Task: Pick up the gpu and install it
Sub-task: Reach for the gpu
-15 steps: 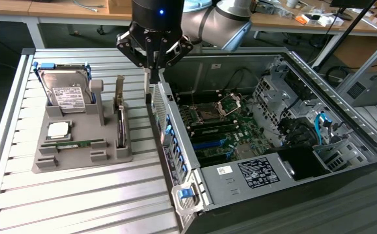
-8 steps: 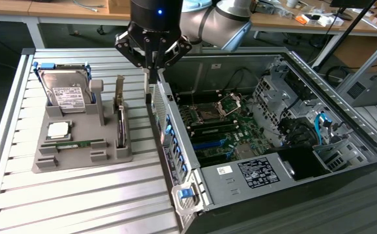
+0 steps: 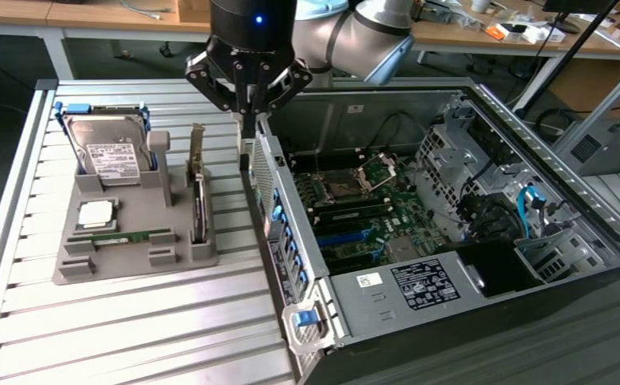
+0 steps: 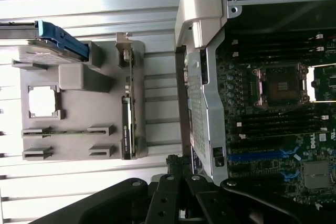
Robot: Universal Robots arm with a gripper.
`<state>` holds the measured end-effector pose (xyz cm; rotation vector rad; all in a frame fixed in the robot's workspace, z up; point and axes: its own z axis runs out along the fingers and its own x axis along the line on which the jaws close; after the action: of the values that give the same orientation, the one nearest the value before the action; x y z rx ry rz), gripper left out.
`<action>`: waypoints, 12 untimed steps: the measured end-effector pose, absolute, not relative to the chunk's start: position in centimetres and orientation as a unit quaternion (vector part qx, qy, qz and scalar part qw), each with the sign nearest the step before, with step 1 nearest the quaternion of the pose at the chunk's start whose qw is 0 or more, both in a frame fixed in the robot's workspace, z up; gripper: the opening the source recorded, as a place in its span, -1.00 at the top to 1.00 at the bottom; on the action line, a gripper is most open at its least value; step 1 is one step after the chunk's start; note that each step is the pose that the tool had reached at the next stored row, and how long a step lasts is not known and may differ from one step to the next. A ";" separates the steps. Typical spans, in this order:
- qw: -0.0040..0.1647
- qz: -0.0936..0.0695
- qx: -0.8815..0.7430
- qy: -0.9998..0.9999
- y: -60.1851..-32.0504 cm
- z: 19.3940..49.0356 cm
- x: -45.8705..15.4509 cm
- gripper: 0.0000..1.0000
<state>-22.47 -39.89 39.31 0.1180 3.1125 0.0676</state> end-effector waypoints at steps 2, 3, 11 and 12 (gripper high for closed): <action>0.013 0.022 0.038 0.999 -39.9 39.3 -22.7 0.80; 0.013 0.022 0.038 0.999 -39.9 39.3 -22.7 0.80; 0.013 0.022 0.038 0.999 -39.9 39.3 -23.0 0.80; 0.013 0.022 0.038 0.999 -39.9 39.3 -23.0 0.80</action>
<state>-22.98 -39.89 39.31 0.1180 3.1125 0.0677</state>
